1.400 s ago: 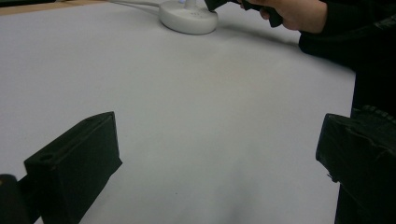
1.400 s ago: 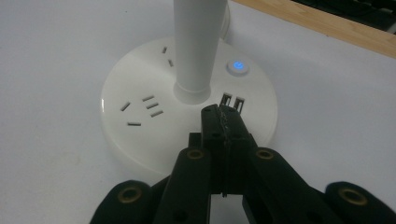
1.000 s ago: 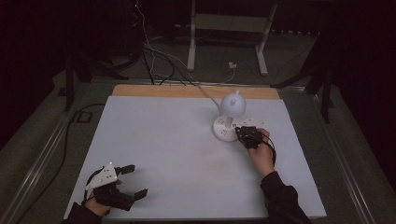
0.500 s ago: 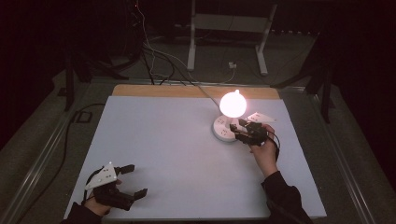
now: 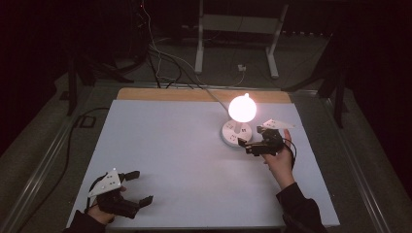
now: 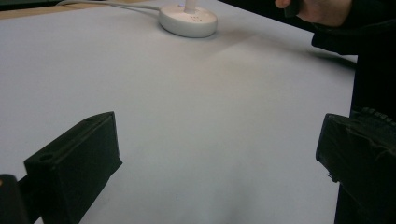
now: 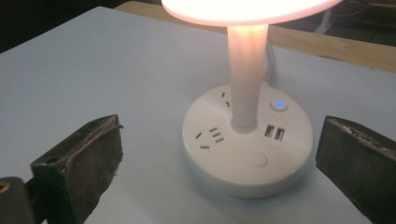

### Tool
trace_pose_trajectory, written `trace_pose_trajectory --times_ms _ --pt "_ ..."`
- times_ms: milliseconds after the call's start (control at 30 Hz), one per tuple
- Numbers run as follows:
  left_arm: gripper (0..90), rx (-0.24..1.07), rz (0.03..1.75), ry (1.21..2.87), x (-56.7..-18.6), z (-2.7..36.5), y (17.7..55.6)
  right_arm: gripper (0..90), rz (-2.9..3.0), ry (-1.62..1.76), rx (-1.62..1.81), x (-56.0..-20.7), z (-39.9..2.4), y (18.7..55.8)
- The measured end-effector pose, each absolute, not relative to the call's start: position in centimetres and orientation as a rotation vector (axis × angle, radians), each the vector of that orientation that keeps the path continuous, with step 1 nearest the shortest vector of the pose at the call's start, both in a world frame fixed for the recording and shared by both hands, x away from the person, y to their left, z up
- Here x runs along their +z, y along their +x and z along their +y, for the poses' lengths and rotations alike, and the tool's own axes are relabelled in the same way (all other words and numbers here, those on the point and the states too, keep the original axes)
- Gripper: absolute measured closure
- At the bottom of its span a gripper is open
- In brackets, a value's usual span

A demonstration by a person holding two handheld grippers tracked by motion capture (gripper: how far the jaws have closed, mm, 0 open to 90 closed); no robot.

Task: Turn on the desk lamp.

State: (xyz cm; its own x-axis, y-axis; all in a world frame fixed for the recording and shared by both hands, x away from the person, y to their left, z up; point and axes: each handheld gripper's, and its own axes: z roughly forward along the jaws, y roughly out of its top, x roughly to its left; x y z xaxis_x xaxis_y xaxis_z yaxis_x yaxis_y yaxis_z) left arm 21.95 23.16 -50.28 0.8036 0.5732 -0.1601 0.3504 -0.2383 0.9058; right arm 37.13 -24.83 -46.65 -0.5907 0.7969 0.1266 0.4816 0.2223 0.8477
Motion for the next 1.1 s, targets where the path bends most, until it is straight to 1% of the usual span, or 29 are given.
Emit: trace_pose_trajectory --times_ms 500,1100 --pt "0.3 0.241 0.706 1.848 -50.3 23.2 21.9 0.0 2.246 1.137 1.279 -46.8 -26.3 33.5" --pt "0.3 0.248 0.705 1.840 -50.2 23.4 21.7 0.0 2.286 1.187 1.230 -49.3 -28.7 28.3"
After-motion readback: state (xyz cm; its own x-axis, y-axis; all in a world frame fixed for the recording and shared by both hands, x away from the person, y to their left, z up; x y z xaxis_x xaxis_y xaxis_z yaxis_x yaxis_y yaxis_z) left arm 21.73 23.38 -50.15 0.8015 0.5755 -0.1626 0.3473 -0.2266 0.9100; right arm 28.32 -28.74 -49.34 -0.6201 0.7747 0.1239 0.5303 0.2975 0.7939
